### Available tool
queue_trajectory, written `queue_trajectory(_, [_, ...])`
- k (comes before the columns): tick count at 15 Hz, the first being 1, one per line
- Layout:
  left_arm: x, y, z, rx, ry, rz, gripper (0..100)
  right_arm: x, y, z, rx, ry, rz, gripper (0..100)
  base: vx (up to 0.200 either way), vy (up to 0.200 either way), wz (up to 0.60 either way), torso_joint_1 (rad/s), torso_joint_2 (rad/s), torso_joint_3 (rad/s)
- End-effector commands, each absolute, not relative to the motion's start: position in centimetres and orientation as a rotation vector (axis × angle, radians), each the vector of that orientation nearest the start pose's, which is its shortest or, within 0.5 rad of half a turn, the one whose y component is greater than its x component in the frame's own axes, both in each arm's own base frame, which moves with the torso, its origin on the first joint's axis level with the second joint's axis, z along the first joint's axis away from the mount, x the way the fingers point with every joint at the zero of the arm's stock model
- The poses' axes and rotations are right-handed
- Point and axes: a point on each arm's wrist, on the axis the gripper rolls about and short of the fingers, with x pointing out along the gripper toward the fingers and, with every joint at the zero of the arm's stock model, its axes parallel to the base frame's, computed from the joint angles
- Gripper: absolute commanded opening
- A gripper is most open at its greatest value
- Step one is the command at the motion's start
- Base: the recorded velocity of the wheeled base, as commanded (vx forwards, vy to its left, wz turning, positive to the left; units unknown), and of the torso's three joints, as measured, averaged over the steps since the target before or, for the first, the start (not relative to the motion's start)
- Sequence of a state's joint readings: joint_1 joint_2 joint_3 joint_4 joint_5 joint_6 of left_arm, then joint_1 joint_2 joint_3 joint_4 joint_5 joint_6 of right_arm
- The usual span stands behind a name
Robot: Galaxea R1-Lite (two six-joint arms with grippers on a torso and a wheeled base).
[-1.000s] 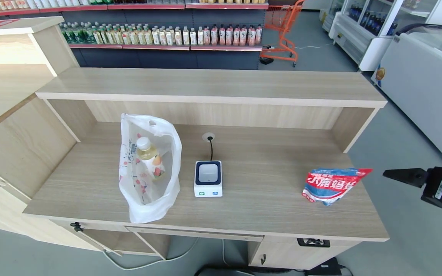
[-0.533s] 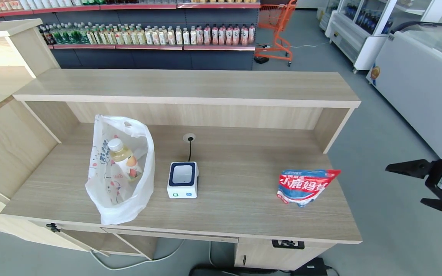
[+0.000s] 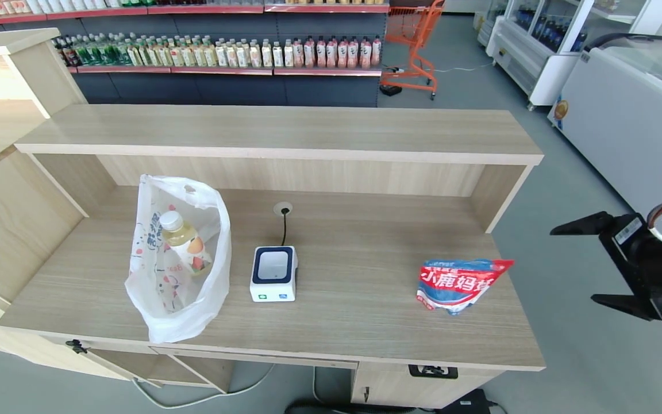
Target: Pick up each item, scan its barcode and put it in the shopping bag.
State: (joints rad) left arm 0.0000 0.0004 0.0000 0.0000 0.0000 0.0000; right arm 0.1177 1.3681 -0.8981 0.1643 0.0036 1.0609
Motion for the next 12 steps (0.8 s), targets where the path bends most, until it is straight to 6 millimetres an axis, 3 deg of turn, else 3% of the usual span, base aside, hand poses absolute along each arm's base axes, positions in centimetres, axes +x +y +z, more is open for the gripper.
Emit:
queue_trajectory(1, [-2.3,0.0,7.5,0.000,0.000,0.000,100,23.1,3.7,20.3,0.976,0.702,-0.284,100,0.000,0.000,0.00,0.000,0.00,0.000])
queue_trajectory(7, [-2.3,0.0,7.5,0.000,0.000,0.000,100,27.1,4.4,17.7,0.962,0.654,-0.347,100,0.000,0.000,0.00,0.000,0.00,0.000])
queue_trajectory(12, [-2.3,0.0,7.5,0.000,0.000,0.000,100,30.3,5.9,13.8,0.942,0.704,-0.348,100,0.000,0.000,0.00,0.000,0.00,0.000])
